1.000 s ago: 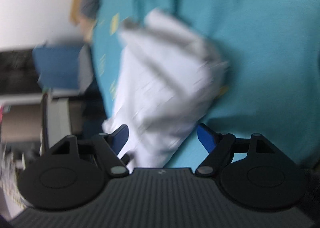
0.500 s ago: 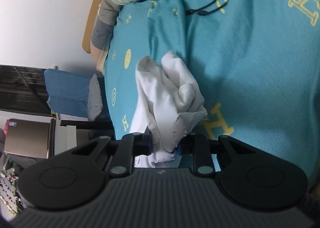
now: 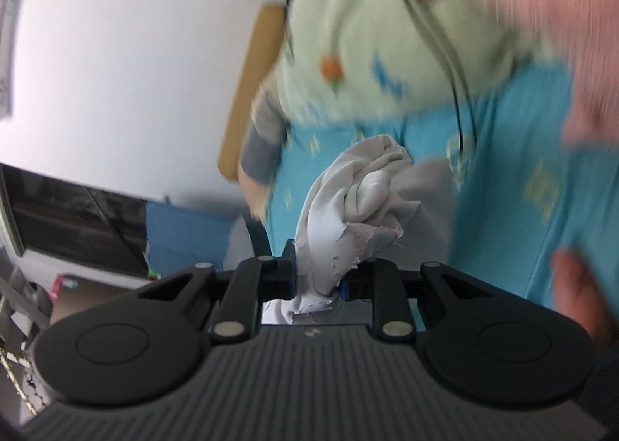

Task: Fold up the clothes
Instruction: 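Carry the folded T-shirt onto the pink fluffy blanket and open both grippers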

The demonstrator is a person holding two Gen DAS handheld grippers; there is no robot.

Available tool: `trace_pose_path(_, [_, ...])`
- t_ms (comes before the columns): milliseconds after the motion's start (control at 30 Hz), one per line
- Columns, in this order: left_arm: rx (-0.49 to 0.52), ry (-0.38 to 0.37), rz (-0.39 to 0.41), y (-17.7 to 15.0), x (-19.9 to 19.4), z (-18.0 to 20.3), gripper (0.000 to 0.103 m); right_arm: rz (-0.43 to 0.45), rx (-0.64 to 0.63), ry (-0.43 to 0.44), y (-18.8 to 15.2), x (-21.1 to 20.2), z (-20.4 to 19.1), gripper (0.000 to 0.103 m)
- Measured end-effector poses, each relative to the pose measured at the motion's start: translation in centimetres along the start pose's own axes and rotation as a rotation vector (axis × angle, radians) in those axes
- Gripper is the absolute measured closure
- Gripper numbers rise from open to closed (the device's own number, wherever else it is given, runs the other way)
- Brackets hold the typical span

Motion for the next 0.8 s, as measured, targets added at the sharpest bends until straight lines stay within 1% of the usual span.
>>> trace_pose_path(100, [0.078,-0.045,-0.049,-2.5,3.4,6.4,0.089,0.096,-0.033,0.007,5.9,-3.4,-1.8,0.080])
trace_pose_path(167, [0.148,-0.111,-0.073,-4.0,6.5,12.0,0.089,0.174,-0.061,0.017,10.4,-5.8,-3.5,0.080])
trace_pose_path(200, [0.181,-0.145,-0.085,-4.8,8.1,14.7,0.089,0.216,-0.077,0.038,12.7,-7.2,-4.3,0.080])
trace_pose_path(267, [0.235,-0.236,-0.111,-6.4,11.4,20.0,0.089,0.303,-0.128,0.081,17.2,-10.1,-6.0,0.080])
trace_pose_path(300, [0.261,-0.280,-0.125,-7.2,13.1,22.6,0.089,0.346,-0.155,0.088,19.1,-11.5,-6.7,0.080])
trace_pose_path(333, [0.275,-0.309,-0.143,-8.3,14.4,24.5,0.089,0.388,-0.177,0.087,20.8,-13.0,-7.2,0.080])
trace_pose_path(400, [0.316,-0.350,-0.170,-10.6,17.1,27.7,0.089,0.464,-0.208,0.069,22.9,-15.8,-7.3,0.080])
trace_pose_path(433, [0.342,-0.359,-0.177,-11.8,18.3,28.6,0.088,0.497,-0.223,0.053,23.6,-16.8,-7.1,0.080])
trace_pose_path(500, [0.419,-0.348,-0.188,-14.1,21.3,29.4,0.088,0.540,-0.244,-0.004,24.2,-18.2,-5.5,0.080])
trace_pose_path(567, [0.533,-0.319,-0.186,-16.7,22.9,28.4,0.088,0.546,-0.248,-0.087,24.0,-18.2,-3.0,0.080])
trace_pose_path(667, [0.656,-0.232,-0.233,-20.3,24.5,23.8,0.088,0.505,-0.213,-0.214,22.4,-18.3,2.3,0.080])
trace_pose_path(700, [0.672,-0.206,-0.258,-21.2,25.0,22.1,0.088,0.483,-0.194,-0.248,21.6,-18.4,4.1,0.080])
trace_pose_path(767, [0.681,-0.189,-0.291,-22.4,24.4,18.1,0.089,0.450,-0.160,-0.269,19.8,-18.5,7.1,0.080])
trace_pose_path(800, [0.693,-0.190,-0.293,-22.6,24.3,17.3,0.089,0.439,-0.147,-0.269,18.9,-18.6,8.4,0.080])
Point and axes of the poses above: each gripper's, at about its wrist camera, not at the fingertips, and x roughly the way its jaws point, z to its right, y to its top, the point moved 2 cm from there along x, roughly the way its jaws point
